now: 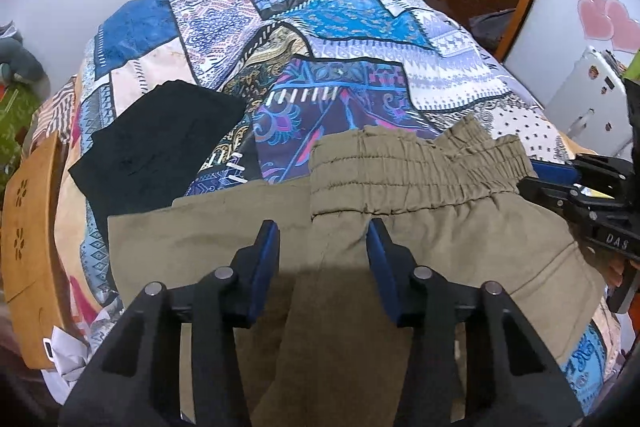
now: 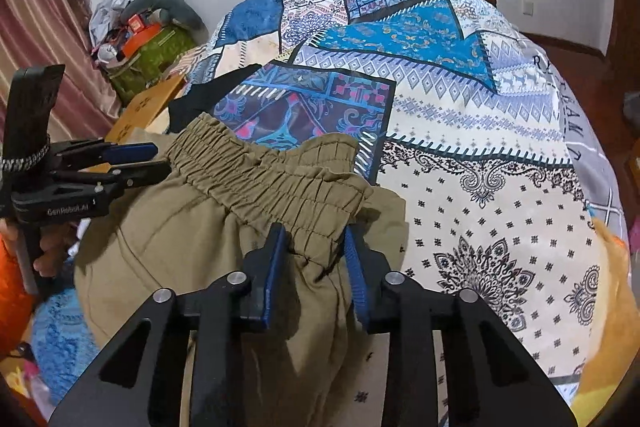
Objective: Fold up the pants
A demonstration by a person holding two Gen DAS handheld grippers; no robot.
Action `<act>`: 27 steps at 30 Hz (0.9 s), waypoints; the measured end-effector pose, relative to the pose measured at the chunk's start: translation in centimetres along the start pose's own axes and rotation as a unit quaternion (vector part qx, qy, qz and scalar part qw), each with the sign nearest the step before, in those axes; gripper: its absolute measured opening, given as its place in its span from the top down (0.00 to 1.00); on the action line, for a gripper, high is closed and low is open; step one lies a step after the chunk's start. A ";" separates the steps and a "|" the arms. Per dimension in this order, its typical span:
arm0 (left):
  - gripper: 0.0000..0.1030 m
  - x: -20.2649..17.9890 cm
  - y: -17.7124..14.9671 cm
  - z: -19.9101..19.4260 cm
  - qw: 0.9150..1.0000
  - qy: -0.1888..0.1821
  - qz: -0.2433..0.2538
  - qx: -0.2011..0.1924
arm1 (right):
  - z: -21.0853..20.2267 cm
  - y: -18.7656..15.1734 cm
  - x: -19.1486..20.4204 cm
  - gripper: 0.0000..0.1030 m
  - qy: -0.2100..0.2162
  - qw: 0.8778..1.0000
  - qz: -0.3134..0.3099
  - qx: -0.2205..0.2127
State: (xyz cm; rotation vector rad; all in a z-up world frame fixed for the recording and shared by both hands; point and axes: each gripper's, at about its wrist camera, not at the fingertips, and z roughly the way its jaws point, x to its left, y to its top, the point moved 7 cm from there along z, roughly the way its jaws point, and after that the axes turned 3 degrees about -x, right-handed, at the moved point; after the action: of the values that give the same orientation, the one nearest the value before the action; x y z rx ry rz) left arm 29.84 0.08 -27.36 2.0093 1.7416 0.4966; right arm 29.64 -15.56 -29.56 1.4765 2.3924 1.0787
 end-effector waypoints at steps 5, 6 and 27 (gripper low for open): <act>0.53 0.2 -0.1 0.1 1.000 0.002 0.003 0.000 | 0.5 0.1 0.2 0.78 -0.026 0.999 -0.029 0.006; 0.52 0.4 -0.1 -0.2 1.000 0.003 0.002 -0.001 | 0.5 0.2 0.0 0.77 -0.024 0.999 -0.026 0.007; 0.23 11.0 -5.2 -4.1 0.991 0.038 -0.125 0.015 | -4.0 -0.8 -0.7 0.26 -0.034 0.998 0.051 -0.009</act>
State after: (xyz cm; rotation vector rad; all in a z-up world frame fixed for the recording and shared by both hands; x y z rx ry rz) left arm 24.93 11.88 -26.83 1.7784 2.0235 0.4703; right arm 27.61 -18.37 -27.27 1.6171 2.2783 1.0495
